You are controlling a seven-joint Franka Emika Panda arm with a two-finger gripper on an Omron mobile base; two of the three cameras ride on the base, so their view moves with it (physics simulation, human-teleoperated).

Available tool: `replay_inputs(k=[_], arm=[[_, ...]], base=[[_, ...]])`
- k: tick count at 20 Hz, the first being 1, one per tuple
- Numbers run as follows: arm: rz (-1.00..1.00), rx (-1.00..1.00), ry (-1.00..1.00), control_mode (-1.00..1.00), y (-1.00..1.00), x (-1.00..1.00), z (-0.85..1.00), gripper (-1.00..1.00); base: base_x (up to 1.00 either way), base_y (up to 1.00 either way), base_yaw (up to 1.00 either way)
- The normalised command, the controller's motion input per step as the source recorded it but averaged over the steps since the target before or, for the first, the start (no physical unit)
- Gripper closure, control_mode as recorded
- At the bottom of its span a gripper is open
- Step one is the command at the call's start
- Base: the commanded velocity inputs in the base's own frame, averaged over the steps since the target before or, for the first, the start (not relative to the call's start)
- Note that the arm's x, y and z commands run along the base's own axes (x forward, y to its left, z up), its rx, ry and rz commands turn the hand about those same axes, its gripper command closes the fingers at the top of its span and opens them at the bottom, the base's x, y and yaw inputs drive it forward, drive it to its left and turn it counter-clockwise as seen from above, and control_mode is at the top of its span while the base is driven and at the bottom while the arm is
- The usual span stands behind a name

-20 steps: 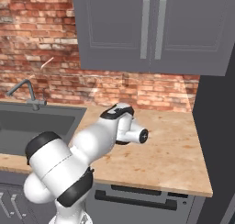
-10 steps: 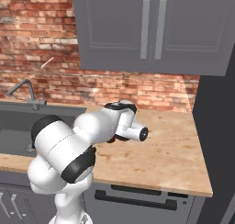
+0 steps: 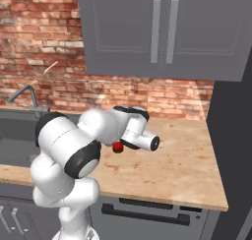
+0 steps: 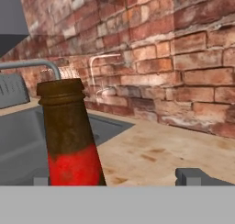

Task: Place the beer on the top shelf of the fridge to keep it out of children's reach, and place the pear and garlic on lower shelves for easy access.

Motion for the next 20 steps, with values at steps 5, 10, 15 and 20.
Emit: replay_inputs(k=[5,10,15,20], arm=[[0.00,0.00,0.00,-1.00,0.13,0.08,-0.10,1.00],[0.00,0.00,0.00,-1.00,0.06,0.05,-0.01,1.00],[0.00,0.00,0.00,-1.00,0.01,-0.10,0.00,1.00],[0.00,-0.08,0.00,-1.00,0.00,-0.67,0.67,1.00]], base=[[0.00,0.00,0.00],[0.00,0.00,0.00],[0.00,0.00,0.00],[0.00,0.00,0.00]])
